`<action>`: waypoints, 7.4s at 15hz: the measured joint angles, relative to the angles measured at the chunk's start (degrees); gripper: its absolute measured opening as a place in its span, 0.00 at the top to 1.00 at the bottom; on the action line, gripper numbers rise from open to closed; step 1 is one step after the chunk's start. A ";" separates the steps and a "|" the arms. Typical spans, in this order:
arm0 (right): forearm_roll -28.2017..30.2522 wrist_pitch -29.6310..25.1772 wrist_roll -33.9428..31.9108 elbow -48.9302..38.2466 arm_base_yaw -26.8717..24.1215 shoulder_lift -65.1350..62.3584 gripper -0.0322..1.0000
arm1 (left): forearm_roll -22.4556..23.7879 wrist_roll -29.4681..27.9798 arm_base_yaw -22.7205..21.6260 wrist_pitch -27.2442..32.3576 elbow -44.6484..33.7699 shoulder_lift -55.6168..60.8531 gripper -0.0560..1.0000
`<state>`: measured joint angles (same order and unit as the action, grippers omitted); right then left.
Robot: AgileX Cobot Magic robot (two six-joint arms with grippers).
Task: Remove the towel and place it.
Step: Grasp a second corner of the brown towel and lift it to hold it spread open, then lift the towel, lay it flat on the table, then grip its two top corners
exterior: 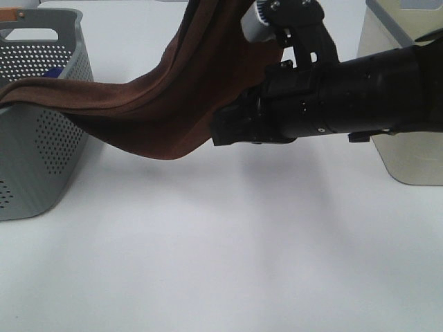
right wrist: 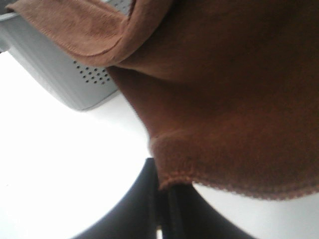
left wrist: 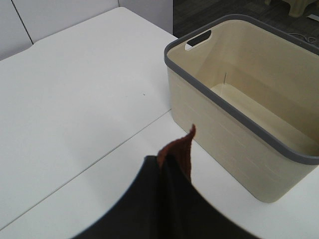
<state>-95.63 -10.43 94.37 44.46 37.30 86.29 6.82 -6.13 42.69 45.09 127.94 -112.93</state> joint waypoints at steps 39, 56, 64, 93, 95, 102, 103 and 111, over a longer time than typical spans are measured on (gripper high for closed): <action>106.97 -39.19 -96.89 46.24 -13.92 -15.58 0.97 | 20.11 -4.41 -2.52 12.89 0.06 14.09 0.95; 122.27 -27.10 -99.64 71.96 -13.92 9.97 0.97 | 22.52 -7.10 -19.71 -32.26 0.06 1.09 0.95; 110.12 -53.29 -96.31 71.96 -13.87 15.24 0.97 | 17.42 -2.35 -13.24 15.30 0.06 -0.92 0.95; 84.40 -59.07 -93.97 0.97 -13.81 -25.50 0.97 | -7.85 -23.95 15.58 23.26 -67.67 36.96 0.95; 84.17 -59.07 -93.97 -1.20 -13.81 -25.50 0.97 | -11.23 -24.01 15.58 23.26 -68.93 36.96 0.95; 79.07 -59.01 -92.19 -7.56 -13.81 -25.50 0.97 | -14.27 -25.95 15.58 21.83 -75.00 37.01 0.95; 78.21 -59.01 -92.02 -8.65 -13.81 -25.50 0.97 | -14.50 -26.41 15.58 21.66 -75.57 37.01 0.95; 78.44 -59.07 -92.02 -9.68 -13.81 -25.50 0.48 | -15.41 -26.64 15.58 24.01 -76.20 37.01 0.33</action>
<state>-17.19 -69.50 2.35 34.78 23.49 60.79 -8.59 -32.77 58.27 69.10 51.74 -75.92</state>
